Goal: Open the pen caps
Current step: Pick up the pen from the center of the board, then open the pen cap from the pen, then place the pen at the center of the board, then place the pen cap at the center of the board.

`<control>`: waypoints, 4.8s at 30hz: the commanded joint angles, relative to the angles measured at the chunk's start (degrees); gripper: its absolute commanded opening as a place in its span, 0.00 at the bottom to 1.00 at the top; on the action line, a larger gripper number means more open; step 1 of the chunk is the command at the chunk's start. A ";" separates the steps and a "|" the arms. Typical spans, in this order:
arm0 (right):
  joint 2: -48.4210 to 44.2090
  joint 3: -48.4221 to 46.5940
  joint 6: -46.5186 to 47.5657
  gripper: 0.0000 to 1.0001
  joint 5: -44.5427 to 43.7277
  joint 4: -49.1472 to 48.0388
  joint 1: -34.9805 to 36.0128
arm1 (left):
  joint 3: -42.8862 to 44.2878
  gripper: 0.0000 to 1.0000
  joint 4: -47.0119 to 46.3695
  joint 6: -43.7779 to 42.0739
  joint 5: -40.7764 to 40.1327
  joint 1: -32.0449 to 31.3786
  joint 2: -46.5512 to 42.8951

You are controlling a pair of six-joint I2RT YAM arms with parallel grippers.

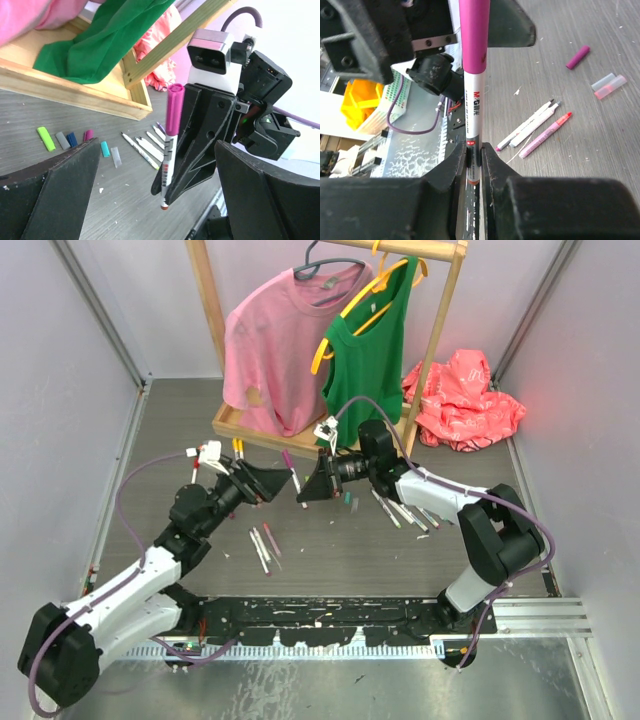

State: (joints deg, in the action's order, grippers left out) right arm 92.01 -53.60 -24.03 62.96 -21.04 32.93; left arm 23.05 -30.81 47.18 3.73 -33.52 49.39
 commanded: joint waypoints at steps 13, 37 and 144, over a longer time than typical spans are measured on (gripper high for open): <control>-0.64 -3.31 2.71 0.01 7.54 1.10 0.09 | 7.75 0.62 -13.30 13.76 27.36 9.22 12.39; 0.41 -1.89 -3.16 0.44 4.90 -3.01 0.42 | 7.93 0.00 -11.03 8.27 28.75 9.62 14.65; 16.36 -10.56 -4.03 0.31 -45.12 23.80 16.43 | 22.79 0.27 38.82 1.69 -4.60 11.37 39.55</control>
State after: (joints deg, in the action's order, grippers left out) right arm 109.56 -62.48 -28.95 18.50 2.26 50.00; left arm 43.40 7.77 49.82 0.21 -21.91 89.36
